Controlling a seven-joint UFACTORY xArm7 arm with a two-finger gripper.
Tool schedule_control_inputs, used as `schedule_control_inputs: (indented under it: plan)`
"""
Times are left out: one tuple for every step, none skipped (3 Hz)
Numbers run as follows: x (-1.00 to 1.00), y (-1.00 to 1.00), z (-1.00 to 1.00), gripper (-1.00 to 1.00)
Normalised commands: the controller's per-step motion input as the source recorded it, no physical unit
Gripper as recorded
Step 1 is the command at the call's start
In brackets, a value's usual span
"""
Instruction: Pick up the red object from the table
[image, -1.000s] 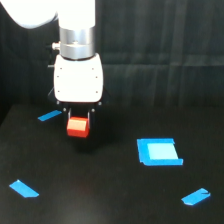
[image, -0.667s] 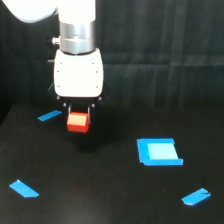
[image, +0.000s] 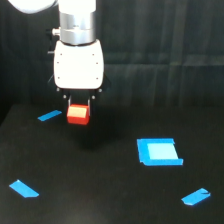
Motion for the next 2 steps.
schedule_control_inputs:
  plan:
    - [-0.06,0.02,0.42,-1.00]
    - [-0.01,0.04,0.33,-0.94]
